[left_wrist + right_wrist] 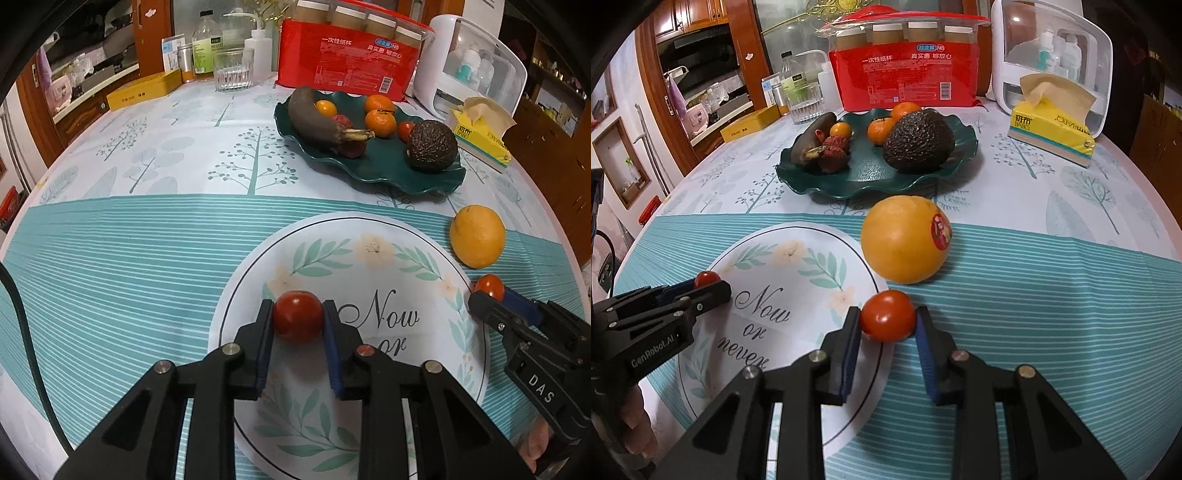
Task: Organize fruits
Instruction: 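Lift both red tomatoes and carry them over the green plate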
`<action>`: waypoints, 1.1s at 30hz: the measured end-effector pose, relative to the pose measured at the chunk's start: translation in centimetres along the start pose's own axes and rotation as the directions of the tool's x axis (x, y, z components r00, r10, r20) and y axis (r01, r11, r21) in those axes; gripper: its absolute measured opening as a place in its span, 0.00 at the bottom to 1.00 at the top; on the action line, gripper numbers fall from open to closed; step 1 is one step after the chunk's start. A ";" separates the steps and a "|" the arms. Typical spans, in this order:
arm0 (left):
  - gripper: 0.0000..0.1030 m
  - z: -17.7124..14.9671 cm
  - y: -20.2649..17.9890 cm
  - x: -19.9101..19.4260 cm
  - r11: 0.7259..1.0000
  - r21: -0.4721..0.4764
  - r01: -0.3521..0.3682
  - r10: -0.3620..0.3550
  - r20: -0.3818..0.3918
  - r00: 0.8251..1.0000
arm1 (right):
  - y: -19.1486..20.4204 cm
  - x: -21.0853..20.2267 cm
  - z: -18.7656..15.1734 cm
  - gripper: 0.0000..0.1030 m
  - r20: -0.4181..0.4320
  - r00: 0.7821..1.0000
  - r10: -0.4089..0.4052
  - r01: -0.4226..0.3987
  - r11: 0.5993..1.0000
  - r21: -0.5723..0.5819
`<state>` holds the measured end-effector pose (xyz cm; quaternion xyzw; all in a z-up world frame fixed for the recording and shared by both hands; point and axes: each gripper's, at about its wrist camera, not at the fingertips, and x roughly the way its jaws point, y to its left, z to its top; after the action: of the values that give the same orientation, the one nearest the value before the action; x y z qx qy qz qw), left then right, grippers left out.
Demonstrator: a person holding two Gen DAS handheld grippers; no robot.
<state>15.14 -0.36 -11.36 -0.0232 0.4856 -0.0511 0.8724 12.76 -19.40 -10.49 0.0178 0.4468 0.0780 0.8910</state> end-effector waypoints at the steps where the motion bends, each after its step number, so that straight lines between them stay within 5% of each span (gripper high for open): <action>1: 0.23 0.0 0.0 0.0 1.000 -0.004 0.005 -0.005 -0.006 1.000 | 0.0 0.0 0.0 0.29 -0.001 1.000 0.001 -0.001 1.000 0.000; 15: 0.23 0.2 -1.5 -5.4 0.997 0.029 0.076 -0.077 0.036 0.996 | 1.8 -4.7 0.5 0.28 0.054 0.998 0.038 -0.036 0.999 -0.032; 22: 0.23 2.6 -1.6 -11.7 0.995 0.059 0.078 -0.085 0.141 0.986 | 3.5 -9.9 2.5 0.29 0.128 0.989 0.067 -0.057 0.995 -0.080; 33: 0.23 11.5 -1.1 -22.2 0.991 0.123 0.048 -0.075 0.231 0.970 | 5.6 -20.7 12.9 0.28 0.194 0.965 0.179 -0.144 0.973 -0.179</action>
<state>13.21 0.87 13.52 0.0067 0.3739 -0.1033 0.9217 10.16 -16.63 14.24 -0.0108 0.3402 0.1847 0.9220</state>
